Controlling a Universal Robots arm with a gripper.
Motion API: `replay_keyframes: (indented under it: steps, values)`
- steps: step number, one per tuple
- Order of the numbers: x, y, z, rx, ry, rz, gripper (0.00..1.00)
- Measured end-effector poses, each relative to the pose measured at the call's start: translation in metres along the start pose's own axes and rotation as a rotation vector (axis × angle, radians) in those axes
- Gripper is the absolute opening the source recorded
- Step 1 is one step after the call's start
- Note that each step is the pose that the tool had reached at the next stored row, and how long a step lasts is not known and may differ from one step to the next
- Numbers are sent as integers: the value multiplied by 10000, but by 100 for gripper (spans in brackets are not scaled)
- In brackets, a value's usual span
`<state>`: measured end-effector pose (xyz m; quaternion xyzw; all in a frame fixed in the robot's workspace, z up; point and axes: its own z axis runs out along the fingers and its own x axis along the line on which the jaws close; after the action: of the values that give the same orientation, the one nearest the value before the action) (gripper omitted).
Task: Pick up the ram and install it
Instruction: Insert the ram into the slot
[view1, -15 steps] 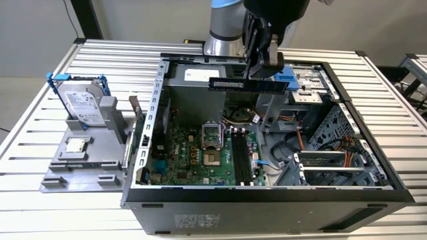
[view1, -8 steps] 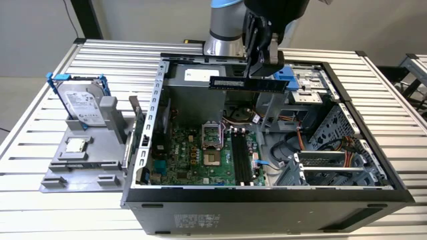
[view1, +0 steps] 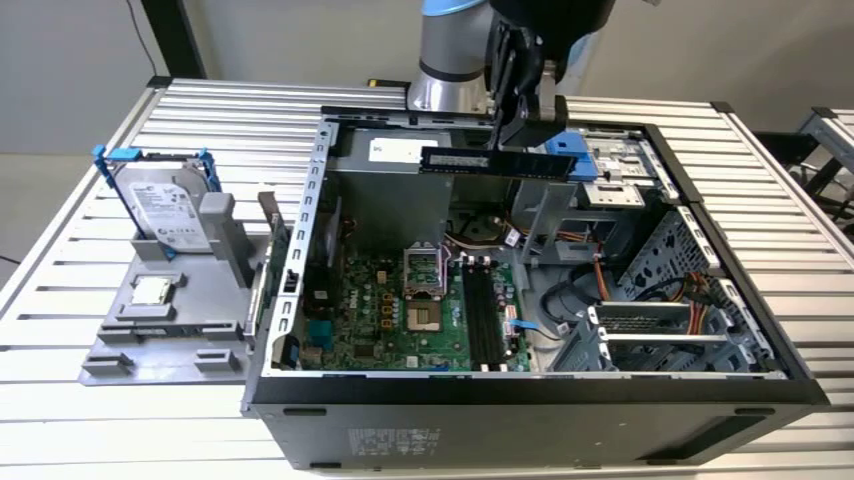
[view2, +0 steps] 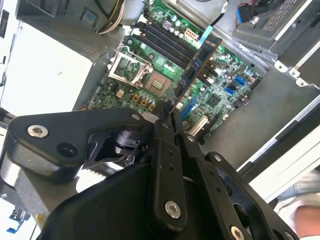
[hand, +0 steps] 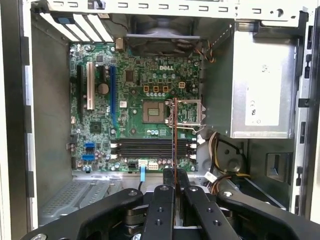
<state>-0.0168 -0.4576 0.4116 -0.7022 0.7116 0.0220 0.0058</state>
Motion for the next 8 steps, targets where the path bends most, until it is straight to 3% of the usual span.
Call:
replay_keyframes:
  steps: [8]
  values:
    - [0,0,2,0,1,1,0]
